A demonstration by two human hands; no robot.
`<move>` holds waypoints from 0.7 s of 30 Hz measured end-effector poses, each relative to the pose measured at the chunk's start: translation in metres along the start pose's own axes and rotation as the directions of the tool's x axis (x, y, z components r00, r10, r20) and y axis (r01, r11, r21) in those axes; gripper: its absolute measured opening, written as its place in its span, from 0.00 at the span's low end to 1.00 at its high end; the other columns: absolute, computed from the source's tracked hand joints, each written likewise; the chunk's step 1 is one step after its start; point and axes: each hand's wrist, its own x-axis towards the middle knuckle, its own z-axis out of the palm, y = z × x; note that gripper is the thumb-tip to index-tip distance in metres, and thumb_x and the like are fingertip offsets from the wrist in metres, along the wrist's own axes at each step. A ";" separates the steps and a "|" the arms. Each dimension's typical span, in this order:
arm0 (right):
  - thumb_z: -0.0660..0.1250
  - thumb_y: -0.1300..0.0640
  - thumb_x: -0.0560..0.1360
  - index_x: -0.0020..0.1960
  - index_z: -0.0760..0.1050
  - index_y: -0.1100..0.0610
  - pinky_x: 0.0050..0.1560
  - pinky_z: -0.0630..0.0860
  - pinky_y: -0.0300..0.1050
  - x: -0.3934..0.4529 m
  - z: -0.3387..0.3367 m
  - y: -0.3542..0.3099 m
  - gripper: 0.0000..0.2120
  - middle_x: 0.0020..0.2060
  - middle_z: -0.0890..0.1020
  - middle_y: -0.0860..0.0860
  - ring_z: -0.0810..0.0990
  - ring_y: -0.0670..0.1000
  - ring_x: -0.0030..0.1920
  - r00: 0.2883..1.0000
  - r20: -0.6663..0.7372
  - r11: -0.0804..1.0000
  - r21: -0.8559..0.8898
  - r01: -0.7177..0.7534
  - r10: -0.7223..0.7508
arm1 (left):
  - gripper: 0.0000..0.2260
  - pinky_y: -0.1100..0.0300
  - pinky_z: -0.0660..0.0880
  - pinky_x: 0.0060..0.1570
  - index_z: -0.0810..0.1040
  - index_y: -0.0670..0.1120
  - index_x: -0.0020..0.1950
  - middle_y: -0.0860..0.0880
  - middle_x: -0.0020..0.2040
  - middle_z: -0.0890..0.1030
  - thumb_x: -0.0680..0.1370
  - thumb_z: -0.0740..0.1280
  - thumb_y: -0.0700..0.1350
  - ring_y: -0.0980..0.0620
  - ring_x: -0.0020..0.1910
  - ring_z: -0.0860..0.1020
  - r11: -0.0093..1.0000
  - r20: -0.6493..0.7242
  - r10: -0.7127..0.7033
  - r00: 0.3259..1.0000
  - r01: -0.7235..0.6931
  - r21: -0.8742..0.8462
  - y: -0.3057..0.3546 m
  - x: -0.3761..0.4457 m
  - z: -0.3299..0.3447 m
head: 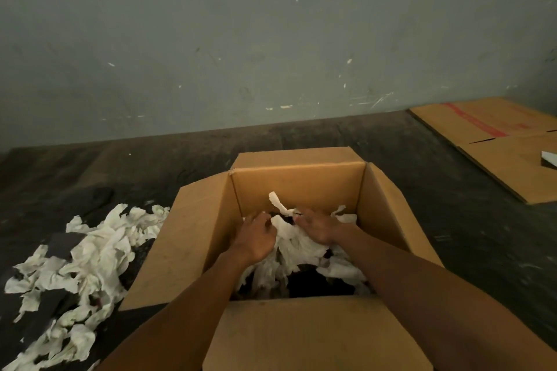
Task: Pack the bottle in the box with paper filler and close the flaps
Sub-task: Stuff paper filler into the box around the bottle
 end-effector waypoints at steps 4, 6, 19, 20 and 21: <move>0.46 0.33 0.80 0.77 0.60 0.47 0.72 0.63 0.54 0.008 0.001 0.002 0.31 0.77 0.63 0.53 0.65 0.59 0.74 0.995 0.096 0.999 -0.033 -0.026 0.029 | 0.23 0.47 0.63 0.72 0.62 0.50 0.77 0.48 0.77 0.63 0.82 0.57 0.55 0.46 0.74 0.64 0.999 0.053 -0.023 0.998 0.025 -0.046 0.001 -0.004 0.005; 0.47 0.32 0.79 0.77 0.63 0.50 0.71 0.64 0.54 0.008 -0.003 0.000 0.33 0.76 0.65 0.54 0.66 0.59 0.72 0.991 0.125 0.999 -0.022 -0.040 0.042 | 0.24 0.46 0.62 0.73 0.62 0.51 0.77 0.47 0.77 0.62 0.82 0.56 0.56 0.45 0.74 0.64 0.999 0.097 -0.040 0.994 0.043 -0.030 0.000 -0.004 0.007; 0.53 0.36 0.79 0.50 0.76 0.49 0.55 0.76 0.54 -0.017 -0.038 0.006 0.20 0.45 0.81 0.48 0.79 0.51 0.48 0.959 -0.278 0.986 0.165 -0.002 0.049 | 0.11 0.59 0.72 0.42 0.79 0.50 0.58 0.52 0.46 0.77 0.83 0.58 0.48 0.55 0.42 0.74 0.980 -0.089 0.009 0.996 0.009 0.198 0.015 -0.005 -0.003; 0.57 0.41 0.78 0.51 0.74 0.45 0.59 0.74 0.57 -0.018 -0.039 0.005 0.11 0.48 0.79 0.47 0.78 0.52 0.52 0.965 -0.260 0.962 0.271 0.042 0.031 | 0.11 0.59 0.71 0.40 0.79 0.50 0.57 0.52 0.45 0.77 0.82 0.58 0.49 0.55 0.41 0.74 0.982 -0.074 0.018 0.997 -0.003 0.189 0.015 -0.004 -0.003; 0.61 0.46 0.76 0.50 0.73 0.42 0.63 0.72 0.60 -0.018 -0.040 0.004 0.05 0.52 0.77 0.47 0.76 0.53 0.56 0.972 -0.233 0.928 0.368 0.065 0.024 | 0.11 0.58 0.71 0.41 0.79 0.49 0.56 0.52 0.45 0.78 0.82 0.58 0.49 0.54 0.42 0.75 0.985 -0.050 0.028 0.998 -0.019 0.172 0.016 -0.005 -0.004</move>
